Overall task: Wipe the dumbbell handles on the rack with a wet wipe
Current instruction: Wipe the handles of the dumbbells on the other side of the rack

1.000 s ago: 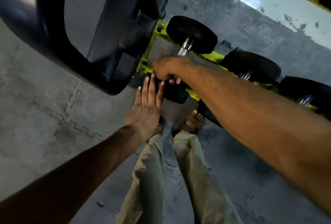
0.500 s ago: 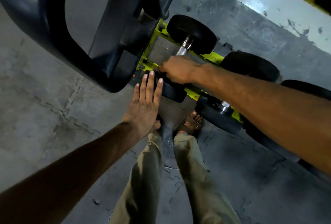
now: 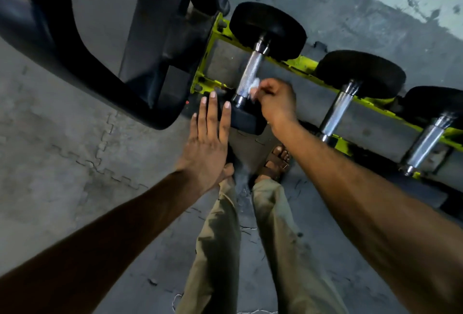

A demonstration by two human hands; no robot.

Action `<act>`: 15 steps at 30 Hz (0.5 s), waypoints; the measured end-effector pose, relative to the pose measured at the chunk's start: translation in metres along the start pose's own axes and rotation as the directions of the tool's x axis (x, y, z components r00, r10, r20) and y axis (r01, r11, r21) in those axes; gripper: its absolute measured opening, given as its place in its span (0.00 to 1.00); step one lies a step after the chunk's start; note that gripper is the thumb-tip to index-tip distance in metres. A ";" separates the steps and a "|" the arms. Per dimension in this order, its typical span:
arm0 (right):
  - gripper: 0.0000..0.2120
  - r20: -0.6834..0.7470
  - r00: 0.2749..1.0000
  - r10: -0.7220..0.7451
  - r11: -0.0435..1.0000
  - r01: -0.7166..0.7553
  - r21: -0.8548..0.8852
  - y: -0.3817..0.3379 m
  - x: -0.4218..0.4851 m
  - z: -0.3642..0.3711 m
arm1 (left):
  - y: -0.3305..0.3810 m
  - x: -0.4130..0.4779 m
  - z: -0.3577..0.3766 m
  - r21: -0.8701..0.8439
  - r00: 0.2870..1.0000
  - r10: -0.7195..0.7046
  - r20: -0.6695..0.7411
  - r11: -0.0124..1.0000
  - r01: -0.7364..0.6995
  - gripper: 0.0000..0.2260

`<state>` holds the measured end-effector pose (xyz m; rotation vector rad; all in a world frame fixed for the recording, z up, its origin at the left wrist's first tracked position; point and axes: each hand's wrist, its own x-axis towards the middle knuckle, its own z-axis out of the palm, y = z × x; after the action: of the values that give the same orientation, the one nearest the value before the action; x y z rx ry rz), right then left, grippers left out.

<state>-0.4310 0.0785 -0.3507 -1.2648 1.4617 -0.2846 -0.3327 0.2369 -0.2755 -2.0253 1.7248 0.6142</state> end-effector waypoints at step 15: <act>0.14 0.323 0.862 0.392 0.380 -0.471 0.796 -0.040 0.067 0.009 | -0.008 0.001 0.002 -0.013 0.998 0.064 -0.001 0.998 -0.064 0.63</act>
<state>-0.3884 0.0129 -0.3619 -0.0292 1.2337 -0.5135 -0.3252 0.2384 -0.2773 -1.9859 1.7966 0.6469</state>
